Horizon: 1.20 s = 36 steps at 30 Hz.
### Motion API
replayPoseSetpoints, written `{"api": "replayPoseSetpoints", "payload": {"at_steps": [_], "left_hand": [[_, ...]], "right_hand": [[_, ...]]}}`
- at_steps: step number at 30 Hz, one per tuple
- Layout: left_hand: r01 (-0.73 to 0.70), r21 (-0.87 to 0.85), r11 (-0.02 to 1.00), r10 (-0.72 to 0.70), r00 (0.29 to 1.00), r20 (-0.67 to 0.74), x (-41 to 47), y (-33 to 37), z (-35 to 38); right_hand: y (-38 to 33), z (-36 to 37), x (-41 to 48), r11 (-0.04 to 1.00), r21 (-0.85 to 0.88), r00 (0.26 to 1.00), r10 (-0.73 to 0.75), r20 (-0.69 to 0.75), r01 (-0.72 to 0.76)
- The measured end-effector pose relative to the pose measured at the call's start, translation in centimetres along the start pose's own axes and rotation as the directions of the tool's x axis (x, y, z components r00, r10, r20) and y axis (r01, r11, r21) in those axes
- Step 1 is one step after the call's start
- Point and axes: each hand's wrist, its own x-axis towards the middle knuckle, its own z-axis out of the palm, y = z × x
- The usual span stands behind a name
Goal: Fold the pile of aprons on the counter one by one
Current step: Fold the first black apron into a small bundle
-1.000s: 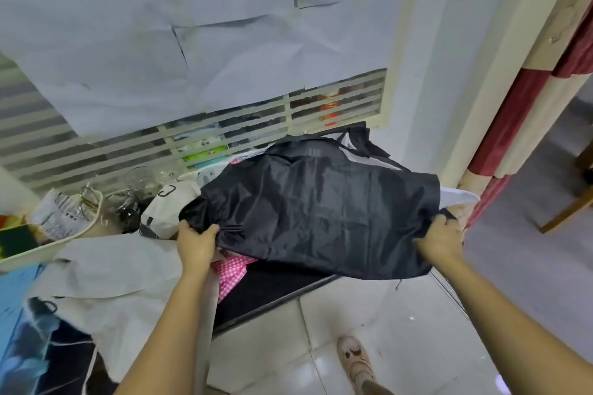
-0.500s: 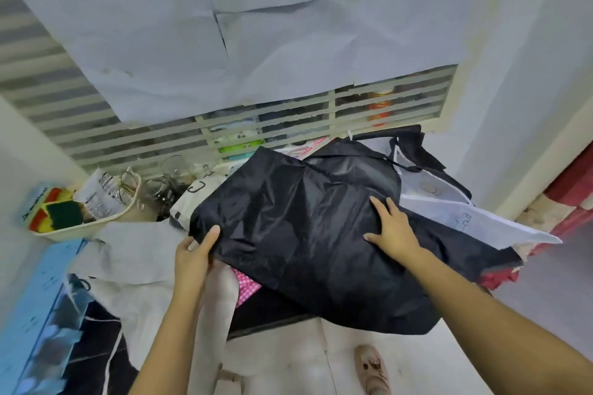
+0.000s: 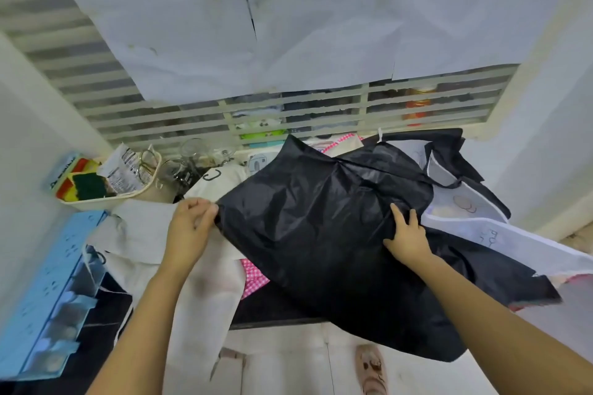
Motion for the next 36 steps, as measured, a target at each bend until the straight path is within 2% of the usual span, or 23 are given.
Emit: {"api": "replayPoseSetpoints", "payload": {"at_steps": [2,4,5,7,8,10,13,16,18,20,21,24,27,29,30,33,36], "left_hand": [[-0.017,-0.210,0.978,0.006,0.998,-0.055,-0.3,1.6,-1.4],[-0.034,-0.315,0.948,0.026,0.999,-0.030,-0.8,2.6,-2.6],[-0.057,-0.278,0.959,0.059,0.998,0.002,-0.8,2.5,-2.9],[-0.103,-0.059,0.993,0.109,0.989,0.098,-0.4,1.8,-3.2],[-0.092,0.044,0.995,0.084,0.984,0.159,-0.1,1.1,-3.1],[0.012,0.152,0.988,-0.059,0.949,0.309,0.6,0.1,-2.6],[0.137,0.148,0.979,-0.194,0.848,0.494,1.2,0.0,-0.7],[0.197,0.064,0.978,-0.204,0.854,0.479,2.3,0.9,1.6],[0.227,-0.001,0.974,-0.200,0.863,0.463,3.4,2.0,2.8],[0.127,-0.019,0.992,-0.101,0.862,0.496,4.2,3.1,3.9],[0.044,-0.017,0.999,-0.028,0.839,0.544,4.3,3.6,4.2],[-0.198,0.003,0.980,0.140,0.705,0.695,3.5,4.6,5.2],[-0.239,0.005,0.971,0.148,0.613,0.776,2.5,4.7,6.0],[-0.248,0.035,0.968,0.114,0.561,0.820,2.2,4.0,6.4],[-0.257,0.047,0.965,0.103,0.538,0.836,2.2,3.7,6.5],[-0.274,0.091,0.957,0.068,0.522,0.850,2.2,3.2,6.8],[-0.272,0.096,0.958,0.063,0.521,0.851,2.4,3.0,7.2]], "right_hand": [[0.1,-0.4,0.2,1.000,0.014,0.999,0.001,0.041,-0.002],[0.0,-0.8,0.3,1.000,0.022,0.997,0.008,0.077,-0.010],[-0.1,-1.0,0.3,1.000,0.022,0.996,0.013,0.091,-0.015],[-0.5,-1.3,0.3,0.999,0.018,0.994,0.030,0.104,-0.032],[-0.9,-1.4,0.2,0.999,0.013,0.994,0.040,0.097,-0.042],[-1.8,-1.2,0.0,0.999,0.001,0.996,0.048,0.081,-0.048],[-3.0,-0.8,-0.6,0.997,-0.057,0.996,0.049,0.075,-0.045],[-3.4,-0.5,-0.8,0.996,-0.087,1.000,-0.024,0.006,0.025],[-4.0,-0.7,-0.8,0.995,-0.004,0.995,-0.097,-0.026,0.097],[-4.8,-0.9,-0.5,0.989,0.088,0.993,-0.120,0.020,0.118],[-5.2,-1.1,-0.3,0.986,0.112,0.989,-0.134,0.063,0.126],[-6.4,-1.4,0.5,0.968,0.208,0.970,-0.177,0.168,0.141],[-7.0,-1.4,1.4,0.930,0.342,0.958,-0.211,0.195,0.135],[-7.2,-1.3,1.8,0.907,0.376,0.961,-0.249,0.120,0.188],[-7.0,-1.2,1.9,0.914,0.314,0.957,-0.285,0.051,0.256],[-6.7,-0.9,2.3,0.846,0.249,0.877,-0.479,-0.037,0.472],[-7.0,-1.3,2.0,0.761,0.263,0.777,-0.626,0.062,0.592]]}}
